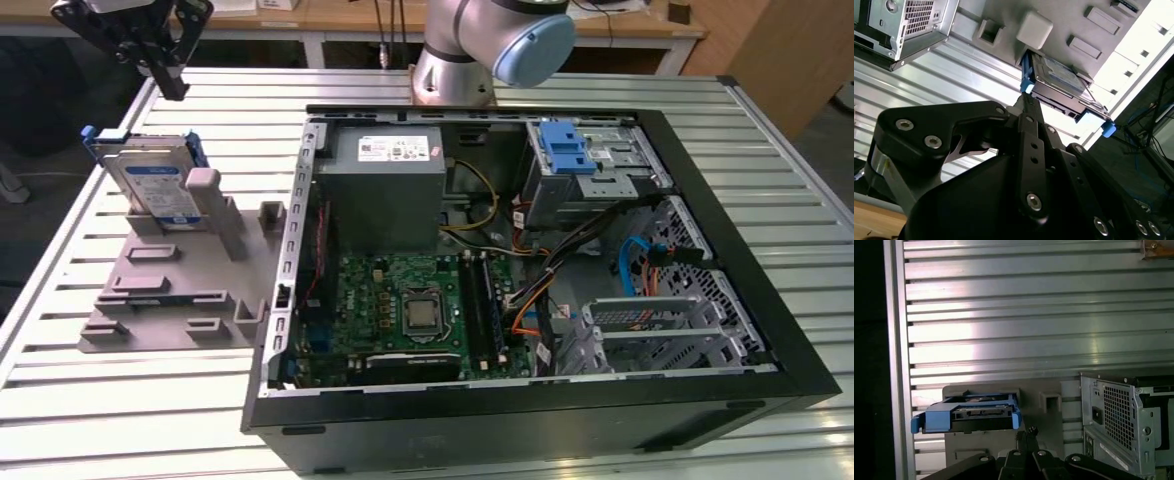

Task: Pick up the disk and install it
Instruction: 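Reach for the disk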

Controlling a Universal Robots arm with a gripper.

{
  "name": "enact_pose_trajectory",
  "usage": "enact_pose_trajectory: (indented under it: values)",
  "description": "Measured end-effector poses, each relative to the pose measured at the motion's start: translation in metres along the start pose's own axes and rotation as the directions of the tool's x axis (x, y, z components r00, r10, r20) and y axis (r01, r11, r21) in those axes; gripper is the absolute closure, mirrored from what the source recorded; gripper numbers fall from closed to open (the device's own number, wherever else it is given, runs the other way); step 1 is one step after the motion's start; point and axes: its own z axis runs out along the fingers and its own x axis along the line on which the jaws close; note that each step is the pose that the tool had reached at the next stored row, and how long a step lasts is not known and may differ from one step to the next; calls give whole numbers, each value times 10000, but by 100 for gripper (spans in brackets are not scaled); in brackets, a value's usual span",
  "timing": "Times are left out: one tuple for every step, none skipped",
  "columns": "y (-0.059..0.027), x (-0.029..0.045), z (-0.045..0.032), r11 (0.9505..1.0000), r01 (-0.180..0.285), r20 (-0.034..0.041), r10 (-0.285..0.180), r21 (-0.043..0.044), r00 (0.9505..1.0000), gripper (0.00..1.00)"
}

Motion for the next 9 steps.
enact_pose_trajectory:
  values:
    - [-1, 17, 0, 10000, 0, 0, 0, 0, 10000, 89]
    - [-3, 34, 0, 10000, -1, 1, 1, 0, 10000, 89]
    - [-4, 50, 0, 10000, -1, 1, 1, 0, 10000, 89]
    - [-5, 64, 0, 10000, 0, 1, 0, -1, 10000, 89]
    - [-6, 78, 0, 10000, 0, 1, 0, 0, 10000, 89]
    - [-7, 93, 0, 10000, -1, 0, 1, 0, 10000, 89]
    - [-8, 108, 0, 10000, -1, 0, 1, 0, 10000, 89]
    - [-10, 128, -1, 10000, 0, 0, 0, 0, 10000, 89]
    - [-11, 147, 0, 10000, 0, 0, 0, 0, 10000, 89]
